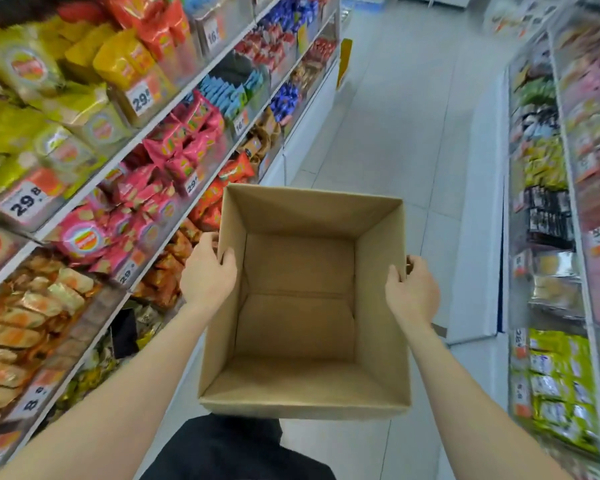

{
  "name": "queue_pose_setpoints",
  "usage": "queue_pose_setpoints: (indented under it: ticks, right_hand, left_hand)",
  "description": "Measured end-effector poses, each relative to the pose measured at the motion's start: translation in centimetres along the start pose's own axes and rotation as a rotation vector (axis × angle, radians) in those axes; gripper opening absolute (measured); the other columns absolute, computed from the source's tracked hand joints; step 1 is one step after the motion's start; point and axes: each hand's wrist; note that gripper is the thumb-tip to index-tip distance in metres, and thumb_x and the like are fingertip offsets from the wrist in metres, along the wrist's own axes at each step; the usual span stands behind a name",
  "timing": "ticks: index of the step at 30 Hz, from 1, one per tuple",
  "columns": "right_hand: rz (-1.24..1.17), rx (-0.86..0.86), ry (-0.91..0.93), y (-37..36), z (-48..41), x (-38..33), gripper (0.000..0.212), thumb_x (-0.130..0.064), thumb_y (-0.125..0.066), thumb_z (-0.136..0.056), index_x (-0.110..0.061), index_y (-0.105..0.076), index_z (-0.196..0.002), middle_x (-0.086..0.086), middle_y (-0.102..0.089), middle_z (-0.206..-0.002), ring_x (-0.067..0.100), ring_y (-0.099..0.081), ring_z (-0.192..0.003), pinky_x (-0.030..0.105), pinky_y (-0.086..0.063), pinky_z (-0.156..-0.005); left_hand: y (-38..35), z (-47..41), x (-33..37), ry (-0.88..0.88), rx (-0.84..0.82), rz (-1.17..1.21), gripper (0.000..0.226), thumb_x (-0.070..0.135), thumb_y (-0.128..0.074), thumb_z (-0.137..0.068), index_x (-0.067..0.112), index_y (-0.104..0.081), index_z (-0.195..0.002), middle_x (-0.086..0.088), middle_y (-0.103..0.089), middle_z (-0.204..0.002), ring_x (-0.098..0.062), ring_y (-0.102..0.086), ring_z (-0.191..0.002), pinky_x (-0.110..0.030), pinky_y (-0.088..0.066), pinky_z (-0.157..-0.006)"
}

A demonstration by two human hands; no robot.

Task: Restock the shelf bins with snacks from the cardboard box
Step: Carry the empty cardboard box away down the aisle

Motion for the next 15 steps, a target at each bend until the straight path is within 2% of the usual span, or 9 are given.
queue_pose_setpoints:
  ticks: [4,6,8,12,15]
  right_hand:
    - [0.004,0.05,-0.027,0.5,-10.4,-2.0,0.03,-0.028,-0.062,-0.103,-0.014,-0.061,-0.129,0.003,-0.067,-0.103,0.02,-0.05,-0.086,0.031,-0.036,-0.074]
    - [0.018,0.084,-0.049,1.2,-15.6,-2.9,0.03,-0.029,-0.062,-0.103,-0.014,-0.06,-0.128,0.004,-0.067,-0.102,0.026,-0.056,-0.088,0.033,-0.037,-0.073]
    - [0.024,0.119,-0.05,1.9,-20.8,-3.4,0.03,-0.031,-0.063,-0.102,-0.014,-0.059,-0.127,0.007,-0.07,-0.105,0.032,-0.064,-0.094,0.034,-0.04,-0.072]
    - [0.032,0.19,-0.084,4.2,-30.6,-3.4,0.029,-0.033,-0.063,-0.102,-0.016,-0.06,-0.125,0.007,-0.07,-0.104,0.032,-0.065,-0.093,0.037,-0.048,-0.071]
    - [0.02,0.206,-0.103,5.1,-38.6,-2.7,0.031,-0.035,-0.063,-0.101,-0.016,-0.06,-0.126,0.006,-0.07,-0.101,0.033,-0.067,-0.091,0.046,-0.057,-0.075]
  left_hand:
    - [-4.8,-8.5,7.4,-0.037,-0.027,0.055,0.021,0.038,-0.056,-0.1,0.032,-0.053,-0.12,0.009,-0.066,-0.101,-0.026,-0.063,-0.091,-0.04,-0.05,-0.074]
    - [-7.0,-12.5,11.8,-0.057,-0.048,0.098,0.015,0.037,-0.057,-0.1,0.034,-0.053,-0.114,0.013,-0.064,-0.093,-0.023,-0.061,-0.086,-0.038,-0.046,-0.071]
    - [-9.0,-16.0,16.5,-0.066,-0.061,0.11,0.018,0.036,-0.058,-0.1,0.032,-0.055,-0.117,0.012,-0.065,-0.094,-0.02,-0.059,-0.084,-0.036,-0.042,-0.07]
    - [-13.6,-21.9,26.0,-0.115,-0.115,0.128,0.023,0.033,-0.059,-0.103,0.025,-0.056,-0.124,0.008,-0.065,-0.099,-0.015,-0.055,-0.084,-0.031,-0.034,-0.07]
    - [-17.7,-26.4,32.7,-0.162,-0.144,0.124,0.026,0.031,-0.058,-0.104,0.022,-0.056,-0.128,0.005,-0.064,-0.1,-0.016,-0.056,-0.082,-0.029,-0.031,-0.067]
Point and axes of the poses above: each hand's wrist, its own z-axis away from the middle knuckle, its own y-axis out of the back of the hand, x = y × z
